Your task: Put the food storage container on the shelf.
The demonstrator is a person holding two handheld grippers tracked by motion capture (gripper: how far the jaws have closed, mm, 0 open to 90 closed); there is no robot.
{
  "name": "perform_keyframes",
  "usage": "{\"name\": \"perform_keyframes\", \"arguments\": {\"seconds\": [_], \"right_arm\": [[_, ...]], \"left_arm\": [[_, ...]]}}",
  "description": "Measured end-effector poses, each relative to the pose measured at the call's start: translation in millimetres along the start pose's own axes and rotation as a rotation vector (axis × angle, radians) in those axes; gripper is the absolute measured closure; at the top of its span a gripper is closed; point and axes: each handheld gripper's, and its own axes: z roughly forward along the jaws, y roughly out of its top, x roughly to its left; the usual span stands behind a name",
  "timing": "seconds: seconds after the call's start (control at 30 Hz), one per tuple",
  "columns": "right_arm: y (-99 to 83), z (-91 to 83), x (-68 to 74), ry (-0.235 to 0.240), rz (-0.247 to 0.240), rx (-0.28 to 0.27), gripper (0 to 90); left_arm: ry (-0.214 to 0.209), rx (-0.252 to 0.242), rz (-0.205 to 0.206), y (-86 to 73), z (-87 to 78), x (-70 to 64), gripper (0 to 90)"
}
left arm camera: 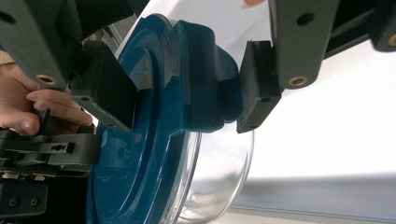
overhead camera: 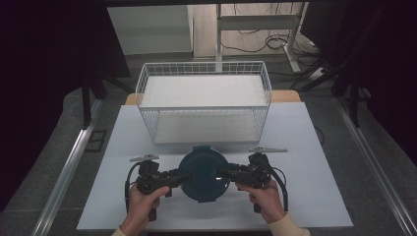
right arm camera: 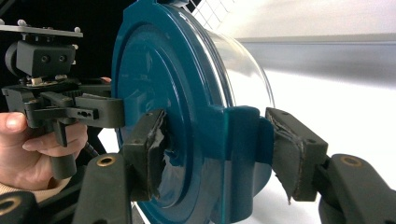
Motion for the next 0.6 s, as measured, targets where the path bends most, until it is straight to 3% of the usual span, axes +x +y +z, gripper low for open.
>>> {"name": "perform_keyframes", "arguments": {"seconds": [0.4, 0.6], "right_arm": [[8.2, -6.2, 8.5, 0.004, -0.046, -0.032, 40.5], [17.3, -6.9, 12.9, -0.002, -0.074, -0.029, 40.5]], "left_arm": [[0.005, -0.021, 0.047, 9.9, -7.8, -8.6, 39.5], [0.001, -0.024, 0.051, 16.5, -10.3, -8.1, 39.5]]}}
